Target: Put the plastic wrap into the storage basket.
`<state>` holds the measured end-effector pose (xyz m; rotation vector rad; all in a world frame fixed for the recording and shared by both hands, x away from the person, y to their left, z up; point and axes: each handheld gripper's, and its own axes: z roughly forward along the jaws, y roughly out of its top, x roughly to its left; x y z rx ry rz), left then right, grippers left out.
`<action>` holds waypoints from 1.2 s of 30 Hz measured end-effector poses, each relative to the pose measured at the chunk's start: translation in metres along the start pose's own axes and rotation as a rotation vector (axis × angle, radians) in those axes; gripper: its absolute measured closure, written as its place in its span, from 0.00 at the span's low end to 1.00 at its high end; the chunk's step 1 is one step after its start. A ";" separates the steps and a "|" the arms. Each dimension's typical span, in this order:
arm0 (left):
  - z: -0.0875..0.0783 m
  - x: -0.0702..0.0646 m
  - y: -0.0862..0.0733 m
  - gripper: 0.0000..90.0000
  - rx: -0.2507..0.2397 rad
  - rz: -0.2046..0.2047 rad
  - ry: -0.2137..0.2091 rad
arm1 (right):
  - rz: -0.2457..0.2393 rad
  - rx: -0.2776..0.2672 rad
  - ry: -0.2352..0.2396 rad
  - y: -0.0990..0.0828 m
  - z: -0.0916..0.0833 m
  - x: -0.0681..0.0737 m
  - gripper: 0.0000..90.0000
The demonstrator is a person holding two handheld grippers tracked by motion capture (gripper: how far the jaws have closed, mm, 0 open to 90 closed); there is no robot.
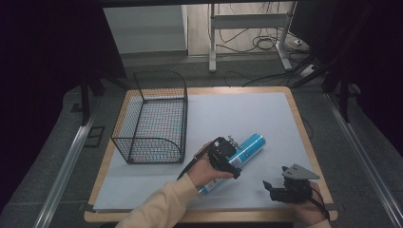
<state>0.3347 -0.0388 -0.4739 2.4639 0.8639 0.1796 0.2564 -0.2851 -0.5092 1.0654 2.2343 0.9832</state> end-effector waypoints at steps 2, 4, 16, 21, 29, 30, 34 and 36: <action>0.005 0.000 0.003 0.15 0.012 -0.011 -0.002 | 0.000 -0.001 0.000 0.000 0.000 0.000 0.14; 0.011 0.000 0.006 0.15 0.033 -0.019 -0.011 | -0.001 0.001 -0.001 0.000 0.000 0.000 0.14; 0.032 0.000 0.014 0.25 0.124 -0.041 0.015 | -0.004 -0.009 -0.008 0.000 -0.001 -0.001 0.14; 0.039 0.005 0.013 0.33 0.163 -0.047 0.000 | -0.003 -0.005 -0.009 -0.001 0.000 -0.001 0.14; 0.039 0.013 0.018 0.35 0.198 -0.073 -0.054 | 0.004 -0.020 -0.017 0.000 -0.002 -0.002 0.15; 0.039 0.014 0.018 0.35 0.201 -0.072 -0.059 | 0.004 -0.020 -0.018 0.000 -0.002 -0.002 0.15; 0.038 0.017 0.018 0.35 0.212 -0.063 -0.057 | 0.007 -0.023 -0.021 0.000 -0.003 -0.003 0.15; 0.036 0.018 0.019 0.35 0.221 -0.053 -0.061 | 0.008 -0.023 -0.022 0.000 -0.003 -0.003 0.15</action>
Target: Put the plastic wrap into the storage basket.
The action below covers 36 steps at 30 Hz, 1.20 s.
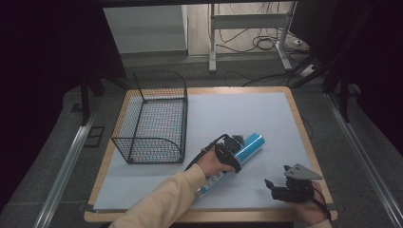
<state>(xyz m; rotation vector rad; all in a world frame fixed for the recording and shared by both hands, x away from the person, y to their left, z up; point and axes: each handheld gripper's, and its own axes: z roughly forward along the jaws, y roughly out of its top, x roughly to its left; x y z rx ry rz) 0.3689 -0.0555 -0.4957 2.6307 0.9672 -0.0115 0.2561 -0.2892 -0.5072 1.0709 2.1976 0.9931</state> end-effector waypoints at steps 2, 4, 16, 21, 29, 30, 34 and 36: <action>-0.002 0.001 0.000 0.35 0.003 0.004 -0.002 | -0.001 0.001 0.001 0.000 0.000 0.000 0.15; -0.008 0.002 0.000 0.35 0.003 0.021 0.000 | -0.001 0.001 0.000 0.000 0.000 0.000 0.15; -0.030 0.009 -0.003 0.35 -0.039 0.020 -0.004 | -0.001 0.001 -0.001 0.000 0.000 0.000 0.15; -0.041 0.009 -0.003 0.35 -0.060 0.033 0.004 | -0.001 -0.001 -0.004 0.000 0.000 0.000 0.15; -0.053 0.011 -0.001 0.35 -0.085 0.035 0.010 | -0.002 0.000 -0.010 0.000 0.000 -0.001 0.15; -0.054 0.011 -0.001 0.35 -0.087 0.038 0.010 | -0.002 -0.001 -0.011 0.000 -0.001 -0.001 0.15; -0.058 0.012 0.001 0.35 -0.093 0.042 0.015 | -0.003 -0.002 -0.013 0.000 -0.001 -0.001 0.15; -0.061 0.013 0.002 0.35 -0.103 0.044 0.013 | -0.003 -0.002 -0.012 0.000 -0.001 -0.001 0.15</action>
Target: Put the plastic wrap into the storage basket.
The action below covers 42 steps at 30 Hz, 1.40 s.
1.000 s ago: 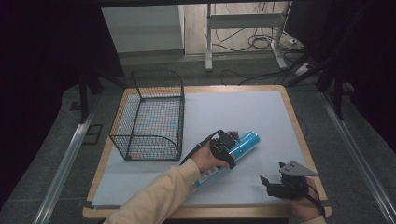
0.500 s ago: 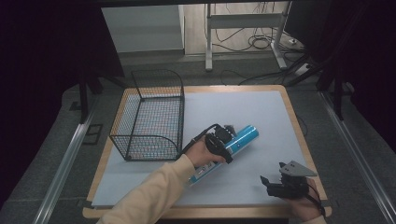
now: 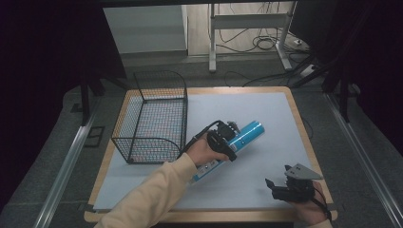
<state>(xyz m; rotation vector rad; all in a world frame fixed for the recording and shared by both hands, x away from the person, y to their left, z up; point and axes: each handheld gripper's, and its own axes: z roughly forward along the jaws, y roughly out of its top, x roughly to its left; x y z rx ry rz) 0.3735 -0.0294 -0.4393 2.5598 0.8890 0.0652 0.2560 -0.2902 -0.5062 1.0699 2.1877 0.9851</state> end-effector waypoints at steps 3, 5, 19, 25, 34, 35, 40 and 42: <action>-0.003 0.001 0.001 0.35 -0.003 0.004 0.003 | 0.001 0.000 0.000 0.000 0.000 0.000 0.15; -0.004 0.001 0.002 0.35 -0.006 0.003 0.002 | 0.002 0.001 0.000 0.000 0.000 0.000 0.15; -0.019 0.007 0.003 0.35 -0.025 0.004 0.009 | 0.003 0.007 -0.001 0.000 0.001 0.000 0.15; -0.024 0.013 0.002 0.35 -0.041 -0.017 0.028 | 0.001 0.014 0.001 -0.001 0.002 0.000 0.15; -0.035 0.023 0.003 0.35 -0.048 -0.028 0.047 | 0.004 0.017 0.003 -0.001 0.003 0.001 0.15; -0.036 0.024 0.003 0.35 -0.050 -0.030 0.049 | 0.004 0.017 0.003 -0.001 0.003 0.001 0.15; -0.043 0.028 0.003 0.35 -0.064 -0.041 0.059 | 0.004 0.017 0.004 -0.001 0.003 0.000 0.15; -0.045 0.029 0.003 0.35 -0.067 -0.046 0.059 | 0.004 0.017 0.004 -0.001 0.003 0.000 0.15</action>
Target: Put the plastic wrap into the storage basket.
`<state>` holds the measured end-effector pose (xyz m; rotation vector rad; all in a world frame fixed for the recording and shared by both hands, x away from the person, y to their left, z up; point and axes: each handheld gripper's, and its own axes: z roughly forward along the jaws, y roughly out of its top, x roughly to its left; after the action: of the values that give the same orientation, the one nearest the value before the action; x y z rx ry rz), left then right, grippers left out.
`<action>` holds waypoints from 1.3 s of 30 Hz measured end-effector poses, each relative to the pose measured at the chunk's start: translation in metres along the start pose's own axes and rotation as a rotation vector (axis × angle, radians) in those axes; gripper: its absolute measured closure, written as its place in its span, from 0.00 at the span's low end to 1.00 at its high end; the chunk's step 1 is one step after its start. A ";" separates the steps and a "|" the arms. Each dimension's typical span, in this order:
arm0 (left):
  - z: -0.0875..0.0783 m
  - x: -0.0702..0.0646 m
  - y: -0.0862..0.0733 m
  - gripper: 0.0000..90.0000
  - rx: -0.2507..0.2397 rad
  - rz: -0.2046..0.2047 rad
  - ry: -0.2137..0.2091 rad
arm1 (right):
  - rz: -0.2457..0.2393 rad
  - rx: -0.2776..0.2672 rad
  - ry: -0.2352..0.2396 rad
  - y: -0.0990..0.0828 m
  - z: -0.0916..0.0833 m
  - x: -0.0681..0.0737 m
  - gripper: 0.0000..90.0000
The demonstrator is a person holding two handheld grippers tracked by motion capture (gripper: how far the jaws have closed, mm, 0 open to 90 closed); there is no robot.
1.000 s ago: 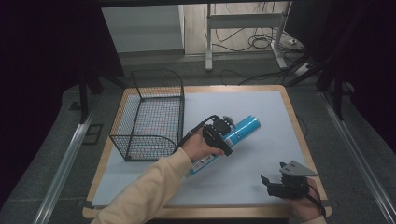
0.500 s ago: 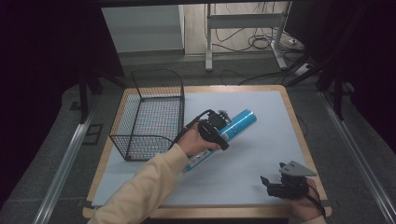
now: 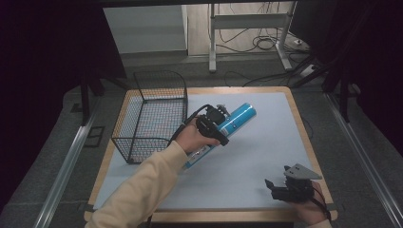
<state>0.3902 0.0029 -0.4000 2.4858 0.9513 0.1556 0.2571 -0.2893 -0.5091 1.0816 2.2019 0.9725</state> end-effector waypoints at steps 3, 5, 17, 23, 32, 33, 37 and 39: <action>-0.004 0.002 0.000 0.35 0.000 0.003 0.009 | 0.002 -0.001 0.000 0.000 0.000 0.000 0.15; -0.005 0.003 0.000 0.35 -0.005 0.003 0.010 | 0.001 -0.001 -0.001 0.000 0.000 0.000 0.15; -0.014 0.008 0.007 0.35 -0.030 -0.013 0.020 | -0.001 0.001 -0.003 0.000 0.000 0.000 0.15; -0.019 0.012 0.012 0.35 -0.038 -0.019 0.026 | 0.003 0.000 -0.003 0.000 -0.001 -0.001 0.15; -0.029 0.021 0.017 0.35 -0.063 -0.035 0.043 | 0.001 0.000 -0.005 0.000 -0.001 -0.002 0.15; -0.031 0.023 0.018 0.35 -0.064 -0.036 0.047 | 0.001 0.001 -0.005 0.000 -0.001 -0.002 0.15; -0.035 0.029 0.021 0.35 -0.071 -0.037 0.046 | 0.002 0.004 -0.011 0.000 -0.001 -0.002 0.15; -0.039 0.031 0.023 0.35 -0.079 -0.036 0.055 | 0.006 0.005 -0.011 0.000 -0.001 -0.002 0.15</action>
<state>0.4171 0.0230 -0.3570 2.4015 0.9928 0.2459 0.2575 -0.2916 -0.5085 1.0944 2.1941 0.9620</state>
